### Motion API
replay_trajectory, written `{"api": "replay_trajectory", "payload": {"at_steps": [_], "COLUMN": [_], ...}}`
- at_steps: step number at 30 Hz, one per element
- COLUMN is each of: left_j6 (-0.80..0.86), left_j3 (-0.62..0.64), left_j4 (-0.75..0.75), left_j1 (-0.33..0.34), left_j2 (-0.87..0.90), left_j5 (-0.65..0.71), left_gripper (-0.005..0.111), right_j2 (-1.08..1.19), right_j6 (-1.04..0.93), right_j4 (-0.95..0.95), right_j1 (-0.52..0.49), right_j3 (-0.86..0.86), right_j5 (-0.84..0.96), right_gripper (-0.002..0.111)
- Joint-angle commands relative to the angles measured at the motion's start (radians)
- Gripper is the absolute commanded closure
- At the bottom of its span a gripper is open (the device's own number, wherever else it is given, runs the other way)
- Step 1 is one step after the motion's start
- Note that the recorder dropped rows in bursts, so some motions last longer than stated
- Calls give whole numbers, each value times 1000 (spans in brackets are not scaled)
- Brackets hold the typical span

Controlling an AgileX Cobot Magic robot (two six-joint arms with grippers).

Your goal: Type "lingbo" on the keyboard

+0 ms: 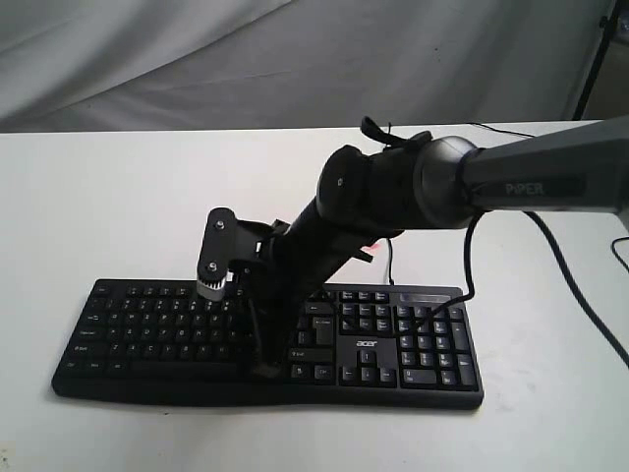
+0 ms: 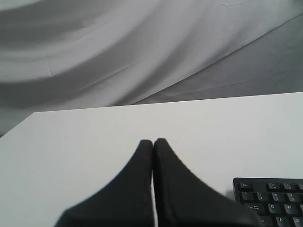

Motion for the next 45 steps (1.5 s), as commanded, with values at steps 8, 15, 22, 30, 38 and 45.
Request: {"api": "replay_trajectory", "payload": {"at_steps": [8,15,22,30,38,45], "left_j6": [-3,-3,-3,-3,-3,-3], "left_j3": [5,5,5,5,5,5], "left_j4": [-1,-1,-1,-1,-1,-1], "left_j1": [-4,-4,-4,-4,-4,-4], "left_j2": [3,3,3,3,3,3], "left_j5": [-4,-4,-4,-4,-4,-4], "left_gripper": [106,106,106,106,106,106], "right_j2": [-2,-2,18,18,18,-24], "right_j6": [3,3,-23,-23,-21,-12], "right_j4": [-34,-34,-14,-19,-19,-7], "right_j1": [-3,-3,-3,-3,-3,-1], "right_j3": [-2,-2,-2,-2,-2,-4], "right_j5": [22,22,22,22,22,26], "right_gripper": [108,108,108,108,108,108]}}
